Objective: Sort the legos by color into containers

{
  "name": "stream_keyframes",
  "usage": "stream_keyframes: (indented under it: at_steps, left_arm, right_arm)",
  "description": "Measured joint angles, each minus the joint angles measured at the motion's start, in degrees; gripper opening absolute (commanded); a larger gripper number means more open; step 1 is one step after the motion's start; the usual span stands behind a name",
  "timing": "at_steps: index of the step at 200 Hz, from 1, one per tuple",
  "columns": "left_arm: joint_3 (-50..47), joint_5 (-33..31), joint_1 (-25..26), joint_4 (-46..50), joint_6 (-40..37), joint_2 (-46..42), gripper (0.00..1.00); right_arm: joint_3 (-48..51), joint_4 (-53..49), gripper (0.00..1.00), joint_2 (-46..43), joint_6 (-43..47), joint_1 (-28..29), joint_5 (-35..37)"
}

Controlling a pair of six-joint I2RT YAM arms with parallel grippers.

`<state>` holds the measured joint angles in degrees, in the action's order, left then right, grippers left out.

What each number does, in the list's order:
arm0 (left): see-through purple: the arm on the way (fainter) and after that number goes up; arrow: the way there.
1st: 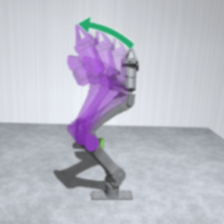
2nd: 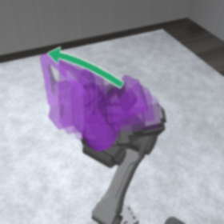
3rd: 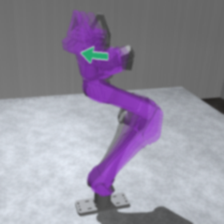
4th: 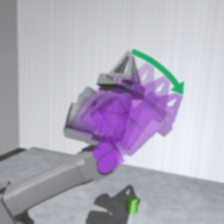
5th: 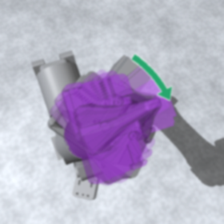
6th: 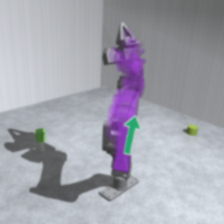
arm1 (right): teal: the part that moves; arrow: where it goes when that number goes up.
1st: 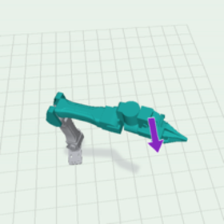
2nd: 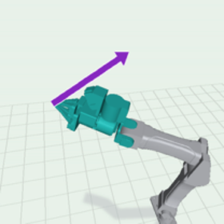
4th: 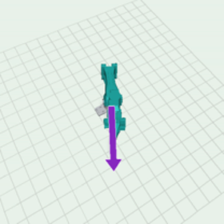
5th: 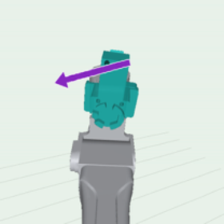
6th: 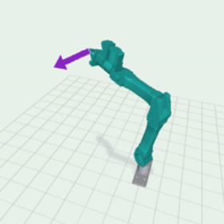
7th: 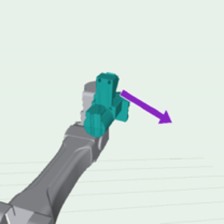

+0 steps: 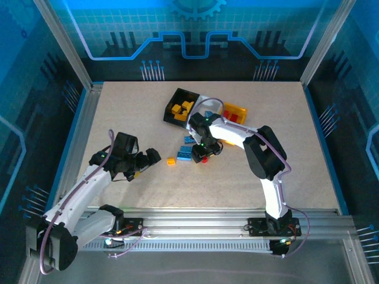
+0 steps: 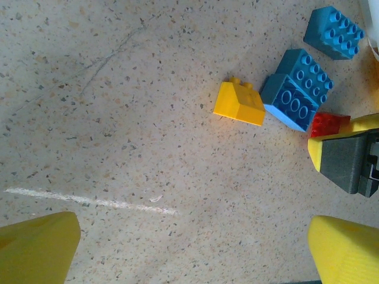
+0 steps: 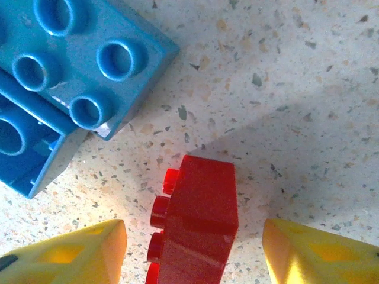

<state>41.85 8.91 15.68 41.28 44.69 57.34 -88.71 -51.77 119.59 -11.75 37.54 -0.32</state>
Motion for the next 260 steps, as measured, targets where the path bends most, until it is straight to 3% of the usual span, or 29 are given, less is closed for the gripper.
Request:
stream_keyframes:
  at_steps: [26,59,85,160,219,260]
  left_arm:
    - [0.0,0.0,0.0,0.0,0.0,-0.2,0.99]
    - [0.0,0.0,-0.1,0.1,0.0,-1.9,0.99]
    - [-0.7,0.0,-0.2,0.1,0.0,-3.4,0.99]
    - [-0.9,0.0,-0.2,0.0,0.0,-3.4,0.99]
    - [1.4,0.0,0.5,0.8,-3.1,1.2,0.99]
    - [6.4,-0.3,6.2,2.1,-5.8,8.5,0.99]
  right_arm:
    - [0.0,0.0,0.59,0.0,-0.3,0.0,-0.2]
    - [-0.3,0.0,0.41,0.2,-1.3,0.4,0.5]
    - [-0.3,-0.2,0.34,0.2,-1.6,1.0,1.7]
    - [-1.8,-4.0,0.29,-7.0,-1.5,0.4,4.8]
    - [-9.4,-4.8,0.29,-12.0,-1.8,-9.2,4.8]
    - [-13.0,-4.7,0.29,-8.3,-2.7,-16.8,4.8]
